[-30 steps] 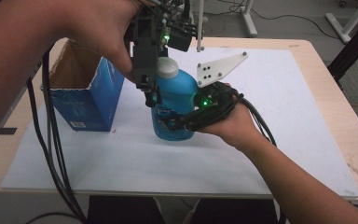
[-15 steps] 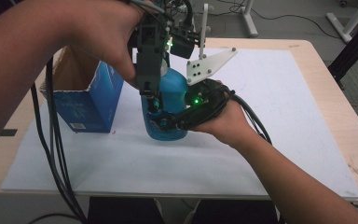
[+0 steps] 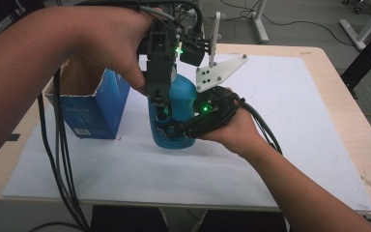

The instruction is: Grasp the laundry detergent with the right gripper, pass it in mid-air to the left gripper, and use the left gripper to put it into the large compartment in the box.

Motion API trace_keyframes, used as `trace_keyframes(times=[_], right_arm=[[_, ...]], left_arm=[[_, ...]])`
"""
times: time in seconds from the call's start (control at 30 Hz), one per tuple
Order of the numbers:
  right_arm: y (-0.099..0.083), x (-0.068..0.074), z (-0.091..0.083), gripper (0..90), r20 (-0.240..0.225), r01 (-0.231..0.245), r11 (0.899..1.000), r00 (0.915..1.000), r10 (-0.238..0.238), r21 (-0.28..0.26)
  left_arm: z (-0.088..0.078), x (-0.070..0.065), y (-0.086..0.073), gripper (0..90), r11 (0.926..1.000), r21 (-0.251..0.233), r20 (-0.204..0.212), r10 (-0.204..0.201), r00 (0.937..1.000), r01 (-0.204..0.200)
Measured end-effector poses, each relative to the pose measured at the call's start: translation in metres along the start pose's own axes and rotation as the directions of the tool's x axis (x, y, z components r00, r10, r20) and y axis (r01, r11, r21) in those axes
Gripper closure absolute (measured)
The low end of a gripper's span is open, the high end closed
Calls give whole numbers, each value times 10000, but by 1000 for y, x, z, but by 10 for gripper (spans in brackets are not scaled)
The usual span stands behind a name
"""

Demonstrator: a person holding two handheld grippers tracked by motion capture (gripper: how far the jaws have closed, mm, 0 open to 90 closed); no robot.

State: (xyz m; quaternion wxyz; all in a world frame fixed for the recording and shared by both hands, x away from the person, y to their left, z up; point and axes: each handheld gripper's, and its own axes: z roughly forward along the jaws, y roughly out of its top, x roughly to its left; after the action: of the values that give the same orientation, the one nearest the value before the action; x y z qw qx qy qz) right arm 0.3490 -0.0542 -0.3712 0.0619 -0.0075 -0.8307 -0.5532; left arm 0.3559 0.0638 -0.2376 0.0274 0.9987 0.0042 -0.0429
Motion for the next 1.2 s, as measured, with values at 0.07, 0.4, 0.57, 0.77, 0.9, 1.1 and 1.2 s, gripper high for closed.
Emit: trace_keyframes(times=[0.07,0.4,0.57,0.77,0.9,1.1,1.2], right_arm=[[0,0,0,458,-30,-5,10000,10000,5,-21],[0,0,0,458,-21,-12,10000,10000,12,-5],[0,0,0,458,-1,-26,10000,10000,26,-10],[0,0,1,458,-10,-17,10000,10000,17,-5],[-1,0,1,458,-16,-20,10000,10000,20,9],[-1,0,1,458,-41,-46,10000,10000,46,-28],[0,0,1,458,-47,-54,10000,10000,54,-13]], left_arm=[[0,0,0,130,10000,21,-5,-21,10000,21],[2,0,1,177,10000,-66,-87,-18,10000,17],[2,0,2,208,10000,33,-151,62,9999,-61],[3,0,3,230,10000,73,-171,58,9998,-57],[3,-1,3,276,10000,87,-84,32,10000,-31],[3,-1,4,287,9999,117,-86,-37,10000,38],[4,-2,4,309,9999,109,-154,-41,9999,43]])
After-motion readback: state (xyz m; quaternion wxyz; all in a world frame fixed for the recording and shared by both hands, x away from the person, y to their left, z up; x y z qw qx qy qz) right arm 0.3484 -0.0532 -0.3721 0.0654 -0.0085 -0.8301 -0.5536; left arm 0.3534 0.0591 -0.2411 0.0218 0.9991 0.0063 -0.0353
